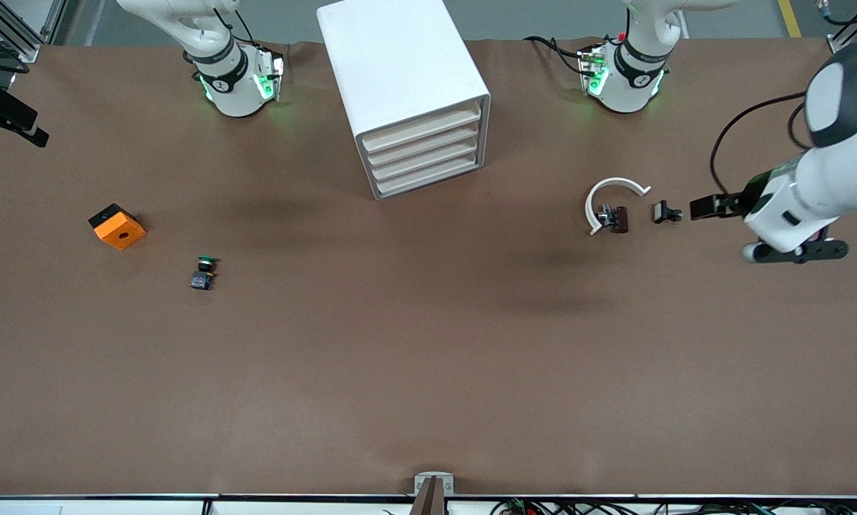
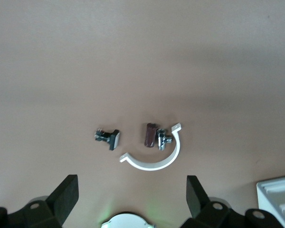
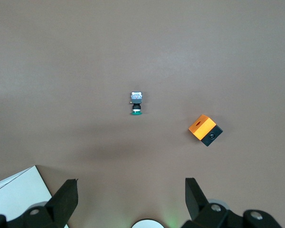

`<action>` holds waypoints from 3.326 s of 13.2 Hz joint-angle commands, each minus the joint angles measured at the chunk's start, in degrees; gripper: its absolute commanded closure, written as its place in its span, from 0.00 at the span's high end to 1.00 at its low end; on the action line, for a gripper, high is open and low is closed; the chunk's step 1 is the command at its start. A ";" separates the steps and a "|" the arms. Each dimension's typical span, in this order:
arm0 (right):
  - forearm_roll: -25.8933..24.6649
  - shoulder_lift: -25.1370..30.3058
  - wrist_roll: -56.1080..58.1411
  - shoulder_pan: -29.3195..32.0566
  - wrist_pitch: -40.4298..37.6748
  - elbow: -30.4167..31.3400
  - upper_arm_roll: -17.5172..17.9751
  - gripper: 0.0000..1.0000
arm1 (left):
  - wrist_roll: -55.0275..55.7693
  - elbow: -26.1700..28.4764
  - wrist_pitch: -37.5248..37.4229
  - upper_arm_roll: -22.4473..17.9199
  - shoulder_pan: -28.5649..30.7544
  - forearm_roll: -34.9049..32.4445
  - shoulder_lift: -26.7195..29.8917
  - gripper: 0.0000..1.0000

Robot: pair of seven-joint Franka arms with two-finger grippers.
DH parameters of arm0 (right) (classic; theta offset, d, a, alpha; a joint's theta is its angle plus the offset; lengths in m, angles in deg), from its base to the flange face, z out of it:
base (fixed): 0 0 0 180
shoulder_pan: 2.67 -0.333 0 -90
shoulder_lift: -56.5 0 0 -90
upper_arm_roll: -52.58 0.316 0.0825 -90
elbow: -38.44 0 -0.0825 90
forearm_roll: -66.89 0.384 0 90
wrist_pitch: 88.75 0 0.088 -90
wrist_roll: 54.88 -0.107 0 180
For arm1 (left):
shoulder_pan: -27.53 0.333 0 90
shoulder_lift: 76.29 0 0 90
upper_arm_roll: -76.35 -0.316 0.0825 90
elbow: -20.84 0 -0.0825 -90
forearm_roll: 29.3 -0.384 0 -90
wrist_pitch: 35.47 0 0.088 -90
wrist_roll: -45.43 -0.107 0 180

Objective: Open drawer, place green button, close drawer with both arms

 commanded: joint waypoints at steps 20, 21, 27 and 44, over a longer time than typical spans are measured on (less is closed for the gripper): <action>-0.50 0.37 -0.68 -0.49 0.03 -0.16 0.00 1.00 | 60.28 -3.85 3.55 5.82 -13.36 12.43 -25.76 1.00; -0.59 0.37 -0.68 -0.58 -0.06 -0.16 0.00 1.00 | 62.65 -4.12 2.93 5.82 -13.27 13.23 -26.65 1.00; -0.68 0.28 -0.68 -0.67 0.20 -0.43 0.08 1.00 | 75.85 -6.32 -11.54 5.82 -11.95 18.51 -30.61 1.00; -0.77 -4.01 0.11 0.47 1.17 -2.00 -0.35 1.00 | 101.42 -6.23 -17.29 7.14 -13.27 36.61 -39.31 1.00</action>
